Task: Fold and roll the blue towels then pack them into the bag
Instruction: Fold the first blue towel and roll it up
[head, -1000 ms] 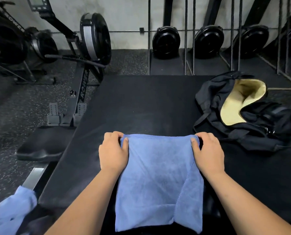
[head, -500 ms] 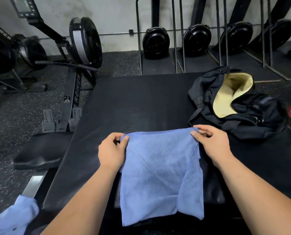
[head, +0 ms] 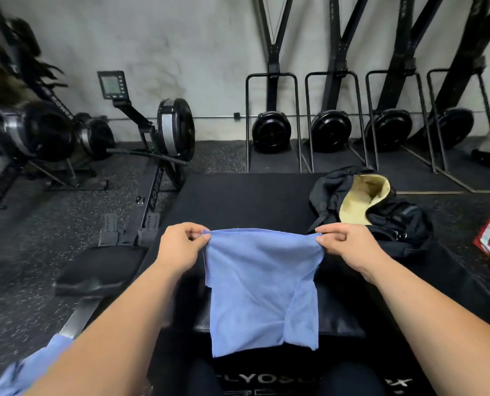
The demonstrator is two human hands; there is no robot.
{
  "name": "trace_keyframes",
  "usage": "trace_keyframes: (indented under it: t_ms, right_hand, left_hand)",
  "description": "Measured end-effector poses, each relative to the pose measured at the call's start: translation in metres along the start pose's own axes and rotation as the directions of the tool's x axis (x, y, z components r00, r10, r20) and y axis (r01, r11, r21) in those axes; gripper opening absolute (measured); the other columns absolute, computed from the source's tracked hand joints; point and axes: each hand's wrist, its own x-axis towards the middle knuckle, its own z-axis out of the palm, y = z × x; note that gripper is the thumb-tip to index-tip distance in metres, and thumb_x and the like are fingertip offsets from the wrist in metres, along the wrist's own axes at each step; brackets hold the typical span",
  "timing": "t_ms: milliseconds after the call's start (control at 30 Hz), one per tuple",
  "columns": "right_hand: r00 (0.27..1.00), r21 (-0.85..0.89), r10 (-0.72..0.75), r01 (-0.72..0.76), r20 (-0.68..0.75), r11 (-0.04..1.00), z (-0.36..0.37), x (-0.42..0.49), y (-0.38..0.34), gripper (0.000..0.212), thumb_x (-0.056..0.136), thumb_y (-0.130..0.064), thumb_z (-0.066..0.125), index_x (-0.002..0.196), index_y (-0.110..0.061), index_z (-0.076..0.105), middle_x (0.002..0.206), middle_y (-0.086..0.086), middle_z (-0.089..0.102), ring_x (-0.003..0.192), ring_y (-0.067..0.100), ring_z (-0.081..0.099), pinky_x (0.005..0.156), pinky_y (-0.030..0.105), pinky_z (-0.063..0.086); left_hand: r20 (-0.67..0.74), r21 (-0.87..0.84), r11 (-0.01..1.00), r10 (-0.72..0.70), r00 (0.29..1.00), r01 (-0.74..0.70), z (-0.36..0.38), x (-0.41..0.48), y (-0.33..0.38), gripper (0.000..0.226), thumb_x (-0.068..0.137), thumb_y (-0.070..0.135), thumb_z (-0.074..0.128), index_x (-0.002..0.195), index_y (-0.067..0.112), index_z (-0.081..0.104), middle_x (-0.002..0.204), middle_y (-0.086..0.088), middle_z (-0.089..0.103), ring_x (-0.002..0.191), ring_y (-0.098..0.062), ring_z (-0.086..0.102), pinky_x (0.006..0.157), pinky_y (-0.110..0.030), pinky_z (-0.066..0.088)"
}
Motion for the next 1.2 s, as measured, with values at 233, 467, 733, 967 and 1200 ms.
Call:
trace_keyframes:
  t_ms: [233, 467, 733, 967, 1200]
  right_hand:
    - [0.971, -0.445, -0.176, 0.232, 0.164, 0.865, -0.023, -0.028, -0.045, 0.020, 0.099, -0.014, 0.068, 0.102, -0.032, 0.076, 0.092, -0.015, 0.074, 0.087, 0.011, 0.066, 0.076, 0.020, 0.047]
    - [0.912, -0.384, -0.338, 0.234, -0.231, 0.893, -0.056, -0.030, -0.102, 0.007, 0.087, -0.027, 0.085, 0.092, -0.024, 0.083, 0.078, -0.007, 0.076, 0.078, 0.014, 0.069, 0.072, 0.022, 0.048]
    - [0.915, -0.118, -0.347, 0.328, -0.208, 0.937, -0.067, -0.025, -0.165, 0.011, 0.080, -0.026, 0.091, 0.081, -0.026, 0.081, 0.079, -0.004, 0.077, 0.073, 0.012, 0.063, 0.066, 0.020, 0.048]
    - [0.901, 0.033, -0.343, 0.364, -0.268, 0.931, -0.072, -0.014, -0.180, 0.012, 0.079, -0.025, 0.091, 0.083, -0.021, 0.080, 0.077, 0.000, 0.076, 0.068, 0.010, 0.061, 0.066, 0.021, 0.048]
    - [0.879, -0.091, -0.407, 0.397, -0.250, 0.913, -0.075, -0.017, -0.188, 0.010, 0.082, -0.020, 0.089, 0.088, -0.019, 0.081, 0.075, 0.001, 0.074, 0.062, 0.002, 0.060, 0.061, 0.012, 0.045]
  left_hand:
    - [-0.004, 0.069, 0.989, 0.134, 0.991, -0.133, -0.048, -0.031, 0.051, 0.011, 0.091, 0.020, 0.081, 0.085, 0.028, 0.077, 0.070, 0.009, 0.074, 0.063, 0.001, 0.063, 0.067, -0.023, 0.046]
    - [0.028, 0.306, 0.903, 0.309, 0.951, -0.303, -0.096, -0.036, 0.107, 0.008, 0.091, 0.026, 0.080, 0.086, 0.031, 0.078, 0.075, 0.014, 0.072, 0.072, -0.001, 0.064, 0.067, -0.017, 0.044]
    - [-0.156, 0.279, 0.910, 0.359, 0.920, -0.308, -0.121, -0.011, 0.139, 0.010, 0.095, 0.025, 0.074, 0.089, 0.032, 0.069, 0.086, 0.013, 0.074, 0.085, -0.010, 0.070, 0.079, -0.030, 0.051]
    - [-0.214, 0.246, 0.909, 0.389, 0.896, -0.336, -0.123, -0.006, 0.154, 0.008, 0.095, 0.022, 0.075, 0.092, 0.029, 0.073, 0.081, 0.015, 0.073, 0.081, -0.003, 0.069, 0.073, -0.019, 0.046]
    - [-0.255, 0.279, 0.897, 0.412, 0.875, -0.342, -0.126, -0.002, 0.159, 0.010, 0.097, 0.023, 0.069, 0.093, 0.032, 0.066, 0.084, 0.016, 0.070, 0.084, -0.012, 0.067, 0.078, -0.032, 0.050]
